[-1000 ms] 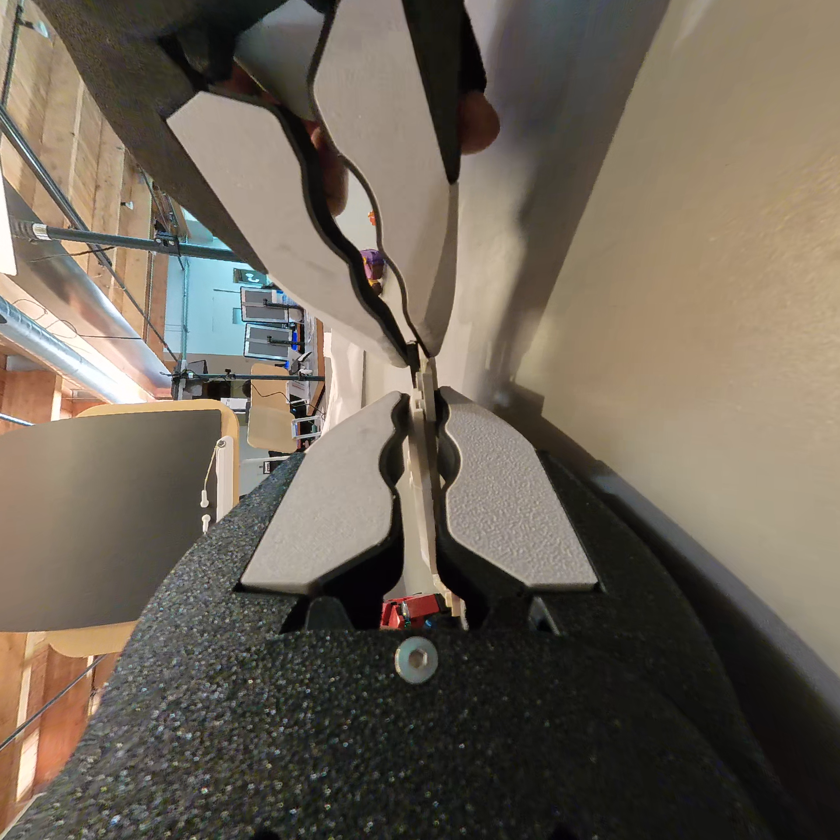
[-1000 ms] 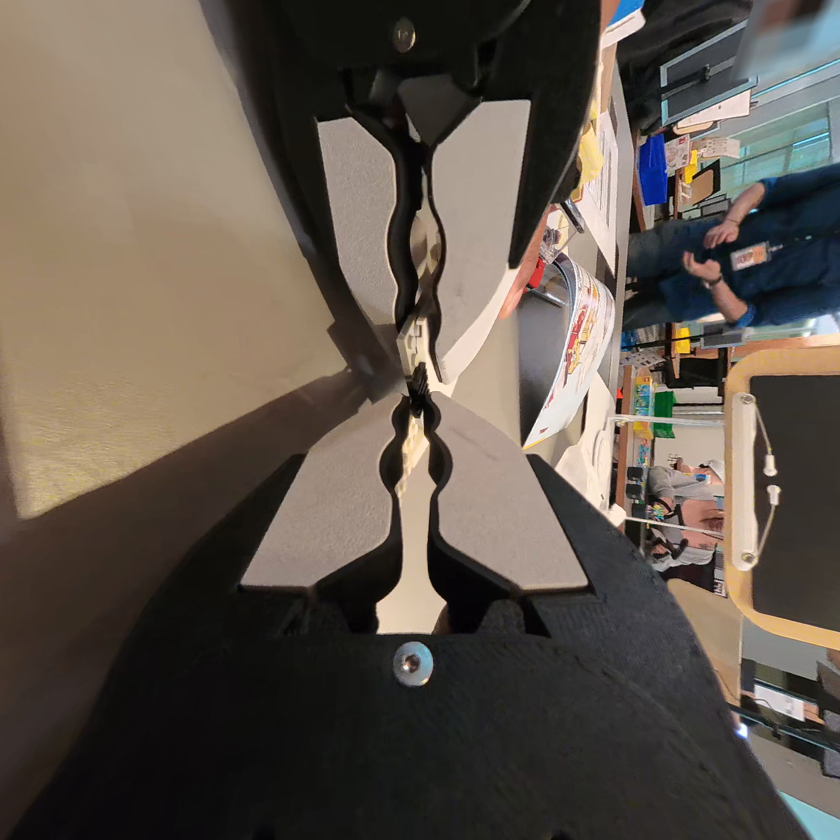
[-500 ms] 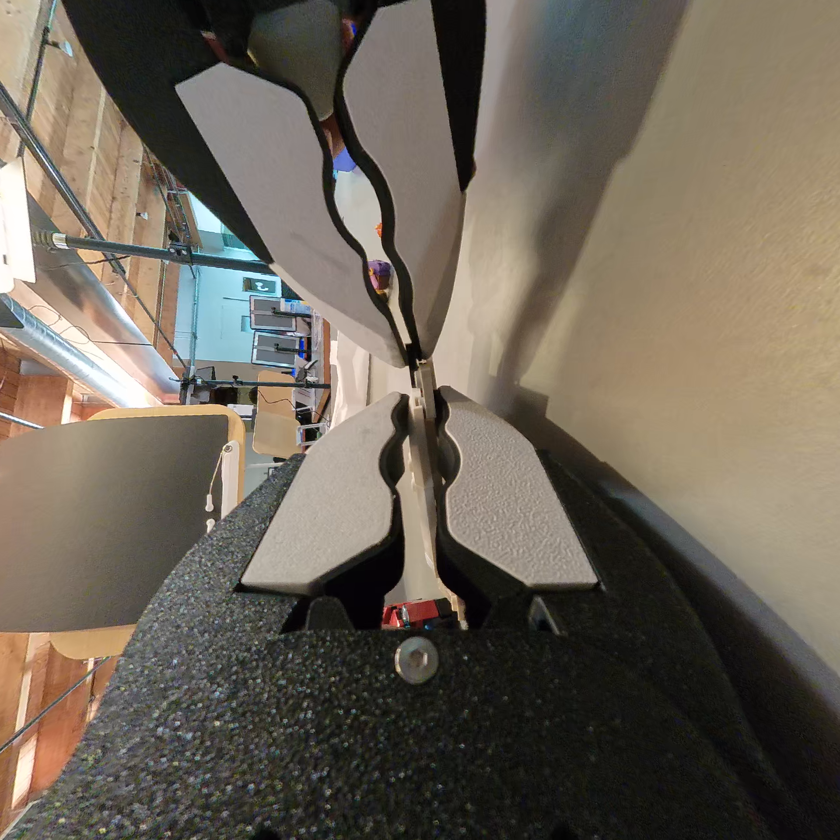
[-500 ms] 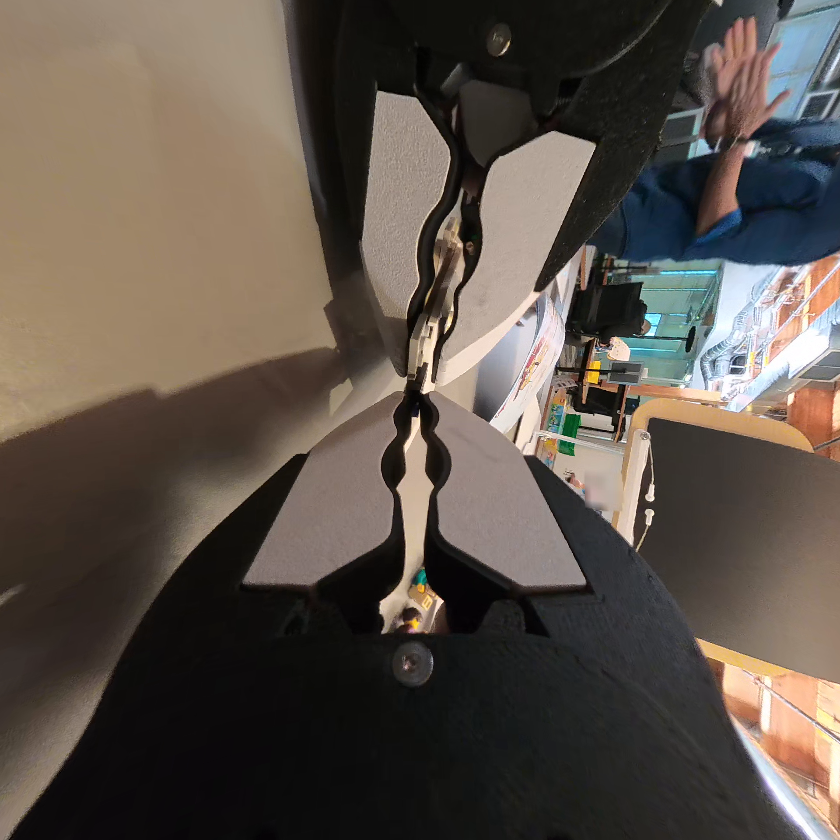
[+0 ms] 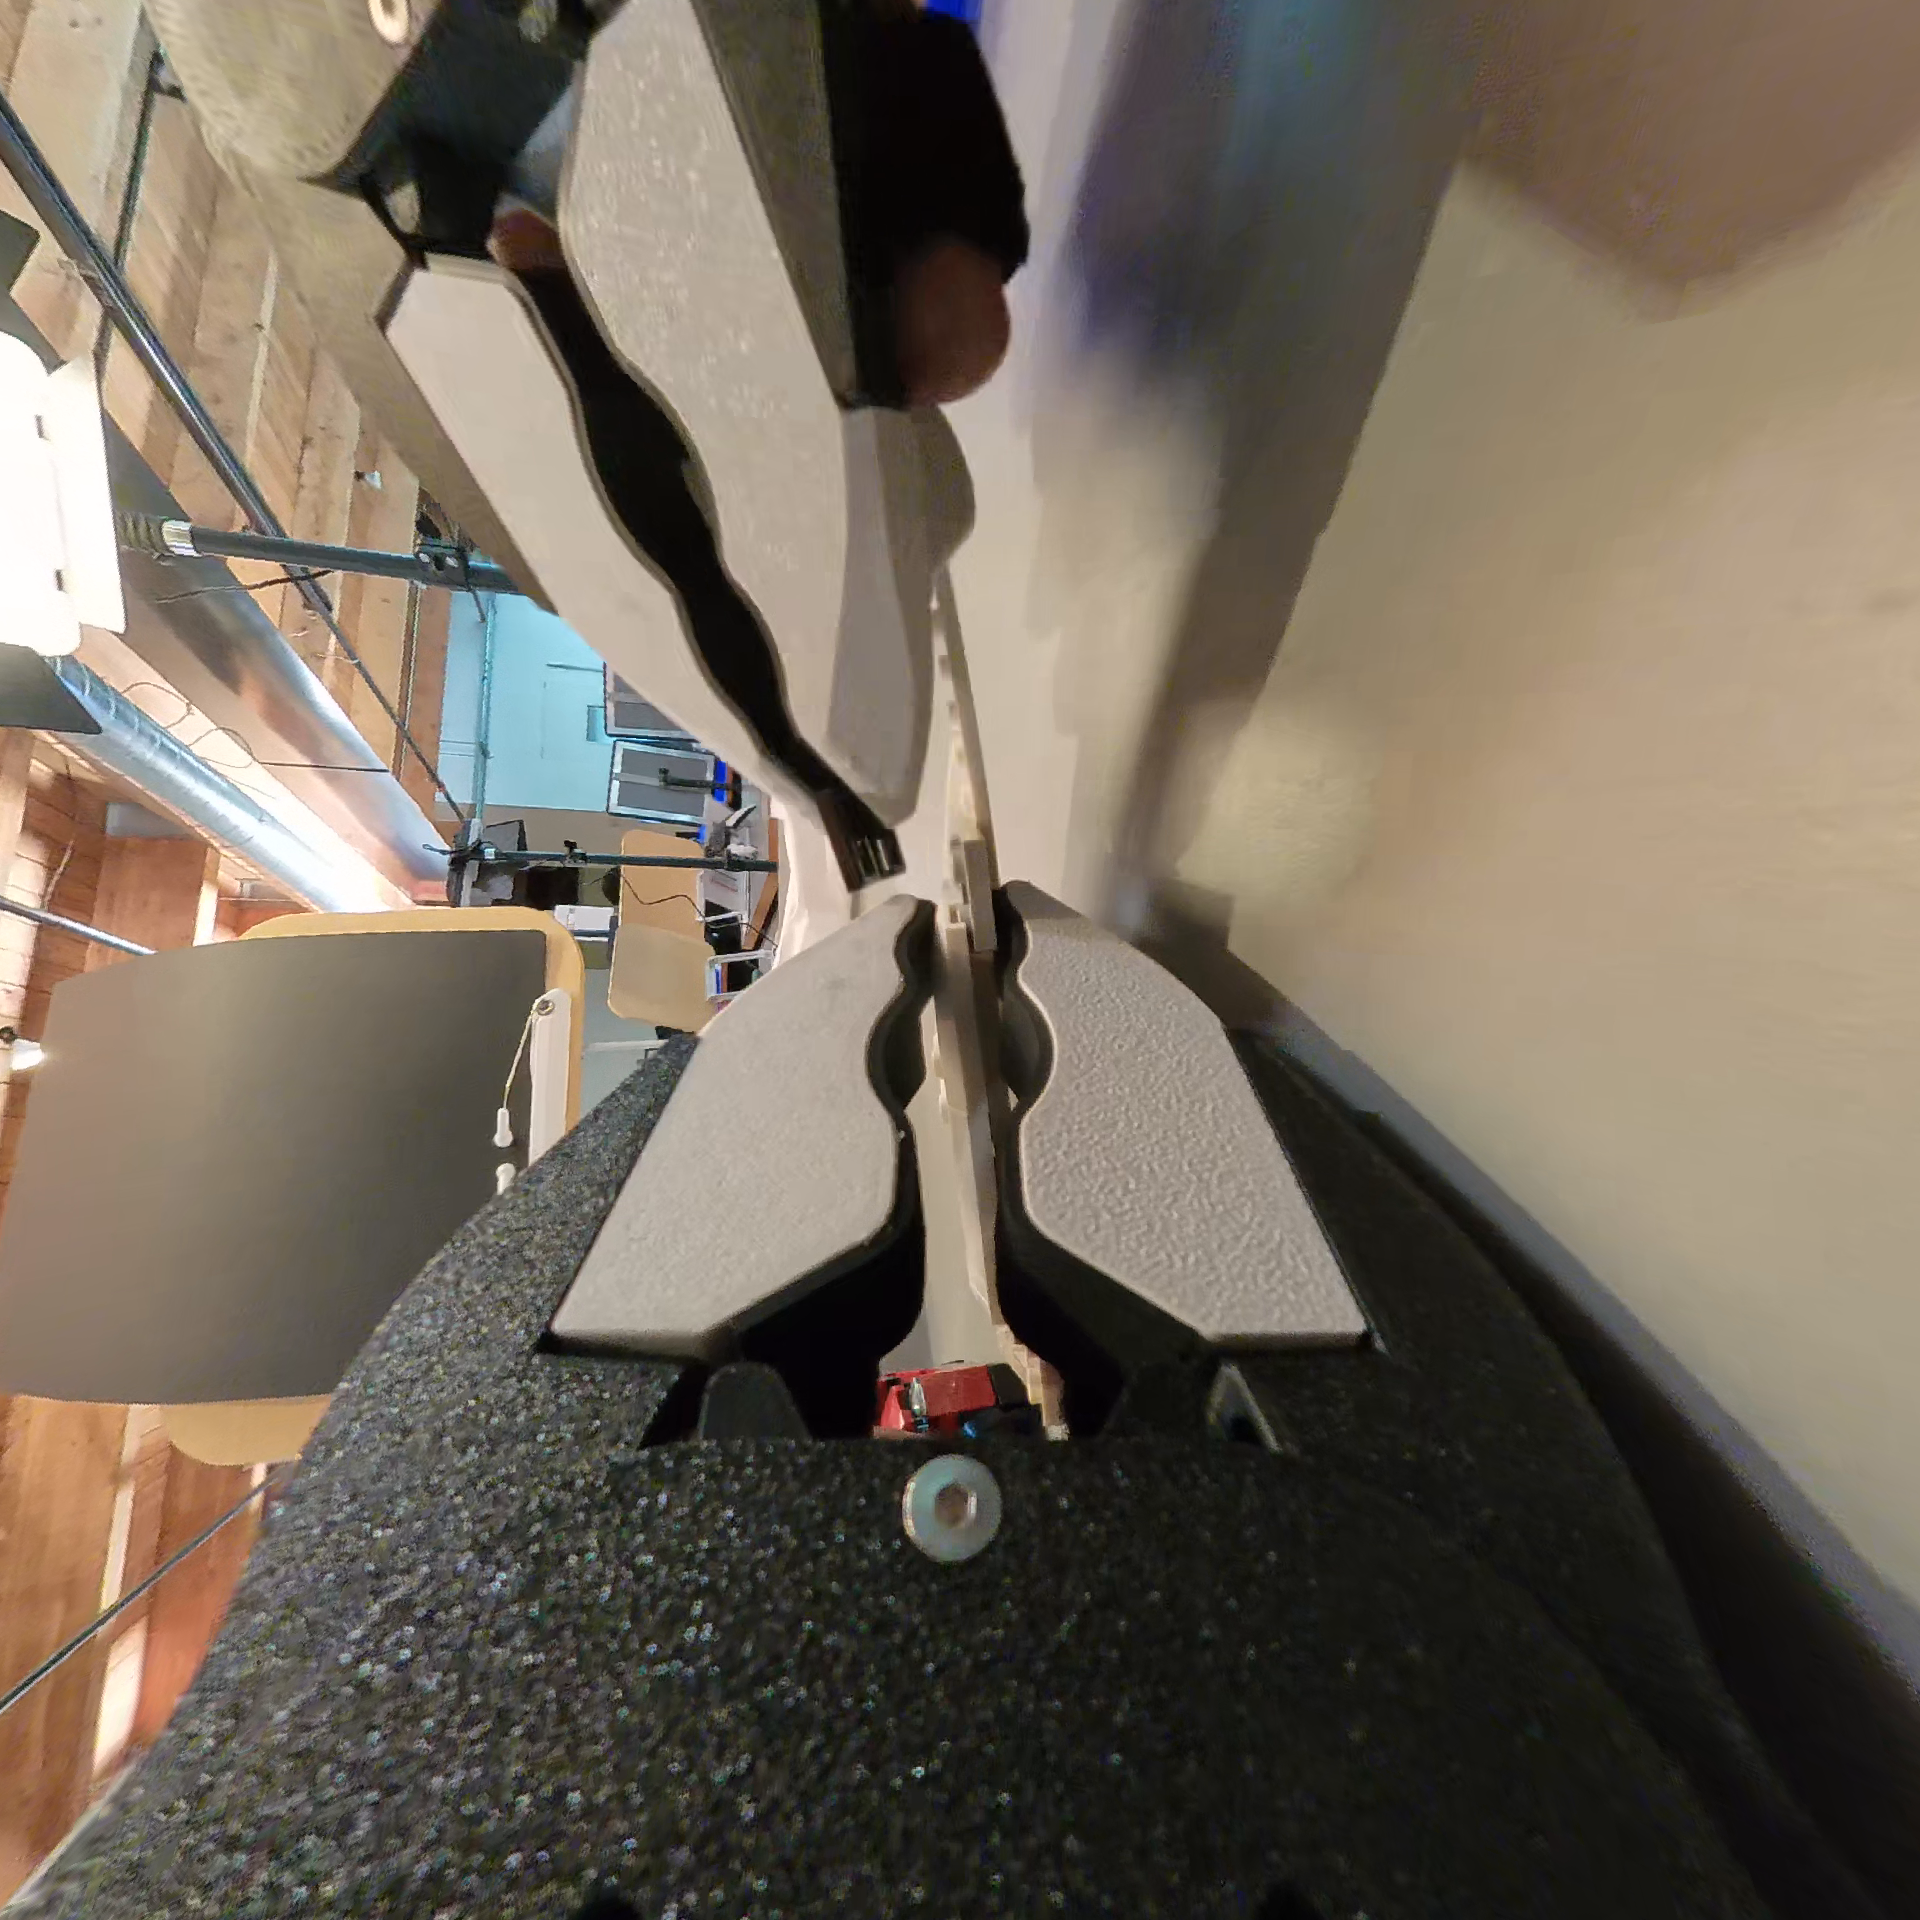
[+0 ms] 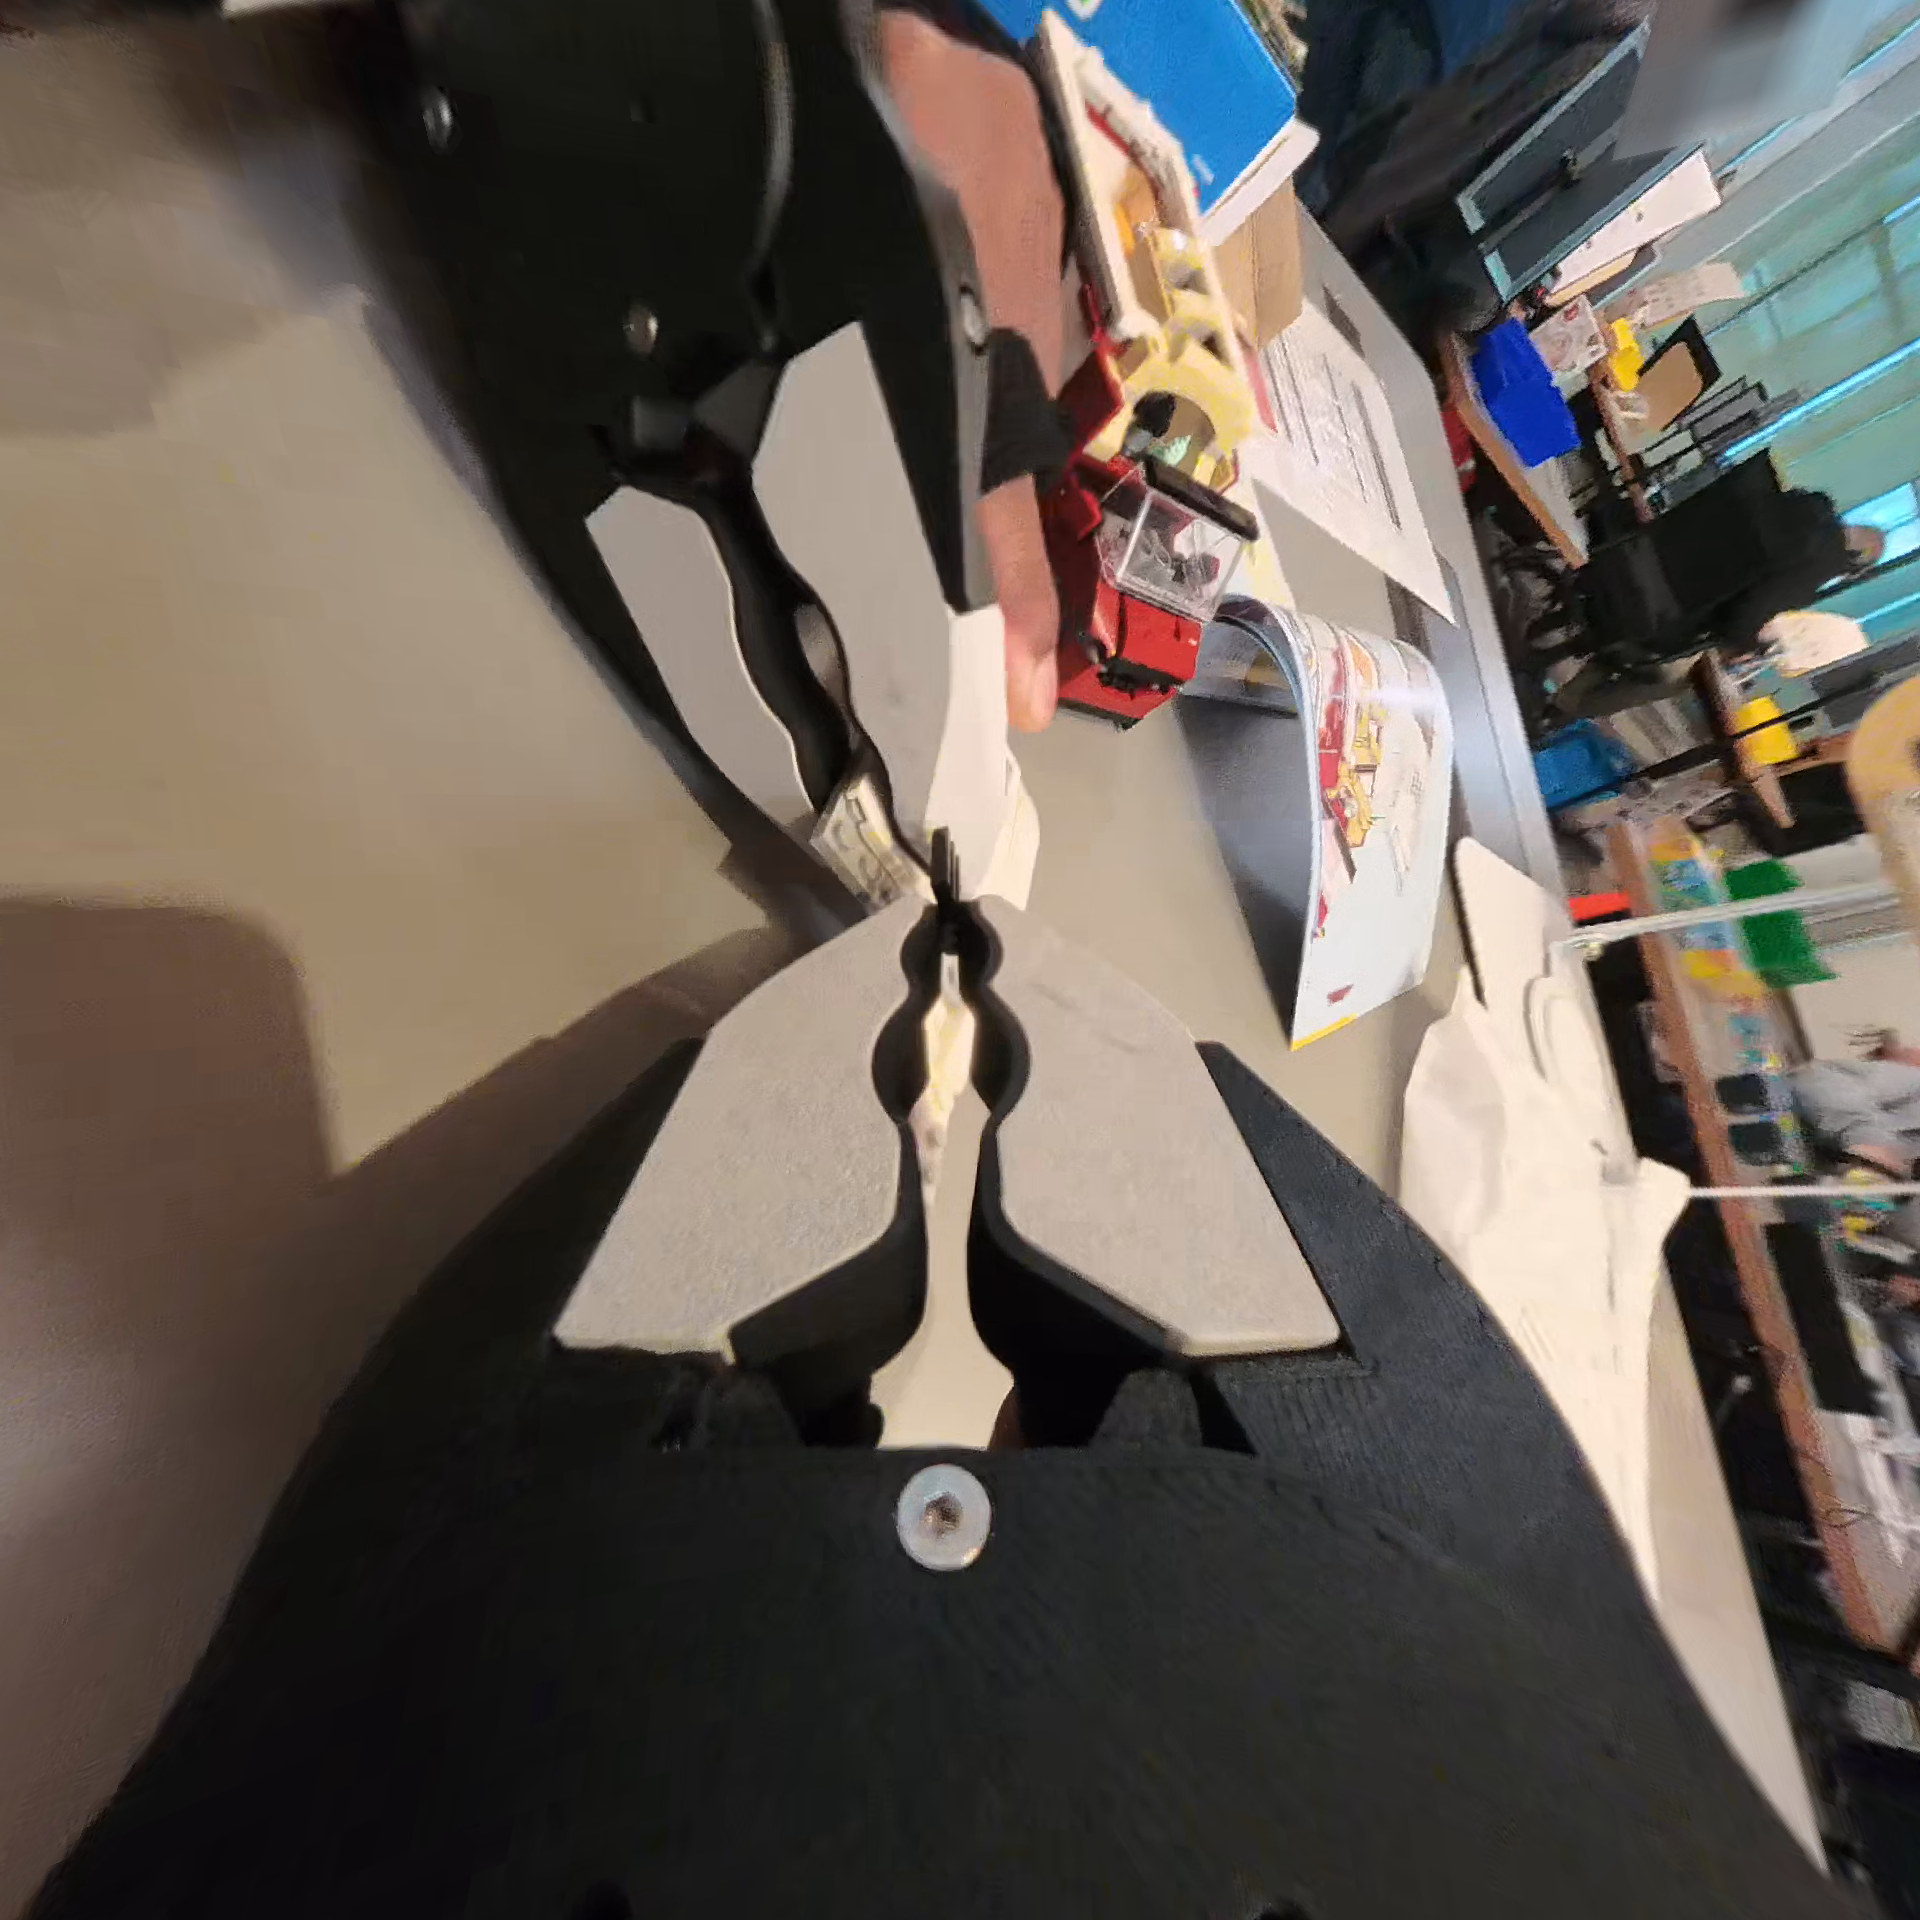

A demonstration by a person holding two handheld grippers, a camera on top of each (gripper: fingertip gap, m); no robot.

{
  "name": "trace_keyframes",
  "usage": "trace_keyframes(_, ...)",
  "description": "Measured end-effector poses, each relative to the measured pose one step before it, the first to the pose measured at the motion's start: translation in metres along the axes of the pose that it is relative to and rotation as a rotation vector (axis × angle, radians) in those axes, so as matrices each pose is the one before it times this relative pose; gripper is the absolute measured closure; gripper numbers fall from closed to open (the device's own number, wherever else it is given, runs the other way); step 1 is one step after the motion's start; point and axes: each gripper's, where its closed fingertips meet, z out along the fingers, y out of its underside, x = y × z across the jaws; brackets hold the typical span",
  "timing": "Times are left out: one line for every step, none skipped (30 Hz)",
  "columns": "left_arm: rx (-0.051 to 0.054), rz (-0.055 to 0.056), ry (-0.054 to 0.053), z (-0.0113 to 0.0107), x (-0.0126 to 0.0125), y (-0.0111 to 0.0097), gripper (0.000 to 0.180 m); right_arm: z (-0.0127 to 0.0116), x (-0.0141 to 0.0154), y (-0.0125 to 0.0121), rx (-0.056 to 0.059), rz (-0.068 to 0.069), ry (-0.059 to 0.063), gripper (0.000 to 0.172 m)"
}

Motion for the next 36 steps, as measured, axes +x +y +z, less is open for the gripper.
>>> trace_keyframes(-0.0023, -0.0150, 0.0051, 0.00052, -0.00002, 0.00118, 0.170, 0.00061, -0.00031, 0.00383, -0.0261, -0.0126, -0.0033, 0.169)
trace_keyframes(-0.0060, -0.0100, 0.0066, 0.00067, 0.00055, 0.00155, 0.170, 0.00132, -0.00145, 0.00460, -0.0305, -0.0421, 0.0063, 0.169)
trace_keyframes(0.0013, 0.0020, 0.0036, 0.00016, 0.00074, -0.00017, 0.170, 0.00075, -0.00177, 0.00085, -0.0029, -0.0143, -0.0005, 0.169)
trace_keyframes(0.0000, 0.0034, -0.0008, 0.00019, 0.00022, -0.00039, 0.170, -0.00009, 0.00019, -0.00092, 0.0091, 0.0033, 0.0024, 0.169)
trace_keyframes(-0.0031, 0.0004, -0.0034, 0.00038, -0.00039, 0.00018, 0.170, -0.00077, 0.00190, -0.00033, 0.0025, -0.0093, 0.0117, 0.169)
trace_keyframes(-0.0065, -0.0016, -0.0039, 0.00045, -0.00063, 0.00117, 0.170, -0.00128, 0.00230, -0.00033, 0.0023, -0.0226, 0.0182, 0.169)
trace_keyframes(-0.0063, -0.0016, -0.0048, 0.00022, -0.00085, 0.00150, 0.170, -0.00181, 0.00226, -0.00081, 0.0053, -0.0330, 0.0239, 0.169)
trace_keyframes(-0.0034, -0.0063, -0.0014, 0.00021, -0.00054, 0.00108, 0.170, -0.00180, 0.00118, -0.00015, -0.0003, -0.0330, 0.0159, 0.169)
trace_keyframes(-0.0008, -0.0093, 0.0066, 0.00005, 0.00037, 0.00081, 0.170, -0.00191, 0.00200, -0.00015, 0.0003, -0.0322, 0.0216, 0.169)
trace_keyframes(0.0057, -0.0026, 0.0035, -0.00014, 0.00081, -0.00031, 0.170, -0.00226, 0.00522, 0.00081, -0.0054, -0.0258, 0.0399, 0.169)
trace_keyframes(-0.0021, 0.0059, -0.0028, -0.00011, -0.00010, 0.00003, 0.170, -0.00256, 0.00589, 0.00172, -0.0102, -0.0142, 0.0357, 0.169)
trace_keyframes(0.0005, 0.0020, -0.0006, -0.00008, 0.00012, -0.00048, 0.170, -0.00324, 0.00748, 0.00188, -0.0091, -0.0037, 0.0436, 0.169)
trace_keyframes(0.0004, -0.0007, 0.0000, -0.00007, 0.00012, -0.00021, 0.170, -0.00367, 0.00697, 0.00267, -0.0125, 0.0028, 0.0375, 0.169)
trace_keyframes(-0.0007, -0.0015, -0.0010, -0.00013, -0.00031, 0.00002, 0.170, -0.00409, 0.00648, 0.00452, -0.0215, 0.0049, 0.0358, 0.169)
trace_keyframes(-0.0005, -0.0014, -0.0007, -0.00007, -0.00024, 0.00024, 0.170, -0.00481, 0.00575, 0.00692, -0.0322, 0.0109, 0.0365, 0.169)
trace_keyframes(-0.0009, -0.0028, -0.0004, -0.00010, -0.00032, 0.00033, 0.170, -0.00640, 0.00616, 0.00839, -0.0337, 0.0133, 0.0469, 0.169)
trace_keyframes(-0.0006, -0.0038, -0.0006, -0.00011, -0.00029, 0.00042, 0.170, -0.00776, 0.00733, 0.01039, -0.0428, 0.0075, 0.0556, 0.169)
trace_keyframes(-0.0012, -0.0027, -0.0020, -0.00010, -0.00073, 0.00025, 0.170, -0.00937, 0.00963, 0.01277, -0.0567, 0.0017, 0.0662, 0.169)
trace_keyframes(0.0011, -0.0019, -0.0035, -0.00025, -0.00100, -0.00048, 0.170, -0.01088, 0.01251, 0.01477, -0.0623, 0.0000, 0.0796, 0.169)
trace_keyframes(0.0037, -0.0049, -0.0008, -0.00022, -0.00041, -0.00071, 0.170, -0.01155, 0.01482, 0.01666, -0.0631, 0.0040, 0.0845, 0.169)
trace_keyframes(0.0024, -0.0062, 0.0030, 0.00004, 0.00022, -0.00075, 0.170, -0.01086, 0.01542, 0.01965, -0.0725, 0.0096, 0.0754, 0.169)
trace_keyframes(-0.0002, -0.0025, 0.0012, 0.00013, 0.00010, -0.00043, 0.170, -0.00900, 0.01694, 0.02267, -0.0831, 0.0154, 0.0748, 0.169)
trace_keyframes(0.0004, 0.0004, -0.0012, 0.00015, -0.00008, -0.00059, 0.170, -0.00614, 0.01575, 0.02465, -0.0883, 0.0198, 0.0588, 0.169)
trace_keyframes(0.0012, -0.0001, 0.0000, 0.00011, 0.00019, -0.00086, 0.171, -0.00265, 0.01316, 0.02509, -0.0897, 0.0247, 0.0390, 0.169)
trace_keyframes(0.0020, -0.0007, 0.0024, 0.00016, 0.00054, -0.00095, 0.171, 0.00068, 0.01021, 0.02397, -0.0883, 0.0275, 0.0204, 0.169)
trace_keyframes(0.0024, 0.0003, 0.0018, 0.00001, 0.00047, -0.00112, 0.171, 0.00333, 0.00796, 0.02217, -0.0871, 0.0321, 0.0098, 0.169)
trace_keyframes(0.0019, -0.0002, -0.0010, 0.00000, 0.00002, -0.00099, 0.171, 0.00501, 0.00519, 0.01960, -0.0834, 0.0358, -0.0036, 0.168)
trace_keyframes(0.0013, -0.0004, 0.0014, 0.00001, 0.00031, -0.00084, 0.171, 0.00549, 0.00171, 0.01550, -0.0671, 0.0357, -0.0193, 0.164)
trace_keyframes(0.0003, 0.0004, 0.0009, -0.00006, 0.00025, -0.00055, 0.171, 0.00417, 0.00150, 0.01064, -0.0442, 0.0354, -0.0128, 0.160)
trace_keyframes(-0.0009, 0.0027, -0.0017, -0.00009, -0.00006, -0.00034, 0.171, 0.00164, 0.00184, 0.00468, -0.0134, 0.0293, -0.0014, 0.159)
trace_keyframes(-0.0020, 0.0025, -0.0024, -0.00028, -0.00023, -0.00017, 0.170, 0.00004, -0.00025, 0.00139, 0.0044, 0.0175, -0.0089, 0.159)
trace_keyframes(-0.0024, -0.0002, -0.0007, -0.00033, -0.00019, 0.00011, 0.170, -0.00079, -0.00132, 0.00058, 0.0036, 0.0108, -0.0111, 0.159)
trace_keyframes(-0.0018, -0.0018, -0.0003, -0.00010, -0.00011, 0.00012, 0.170, -0.00123, -0.00025, 0.00055, 0.0012, 0.0053, -0.0002, 0.159)
trace_keyframes(-0.0015, -0.0015, -0.0007, 0.00008, -0.00035, 0.00016, 0.170, -0.00189, -0.00034, -0.00004, 0.0043, 0.0002, 0.0025, 0.159)
trace_keyframes(-0.0011, -0.0012, 0.0000, 0.00029, -0.00014, 0.00018, 0.170, -0.00234, -0.00202, -0.00096, 0.0087, -0.0032, -0.0044, 0.159)
trace_keyframes(-0.0006, -0.0011, 0.0008, 0.00038, -0.00008, 0.00020, 0.171, -0.00308, -0.00346, -0.00275, 0.0166, -0.0066, -0.0087, 0.159)
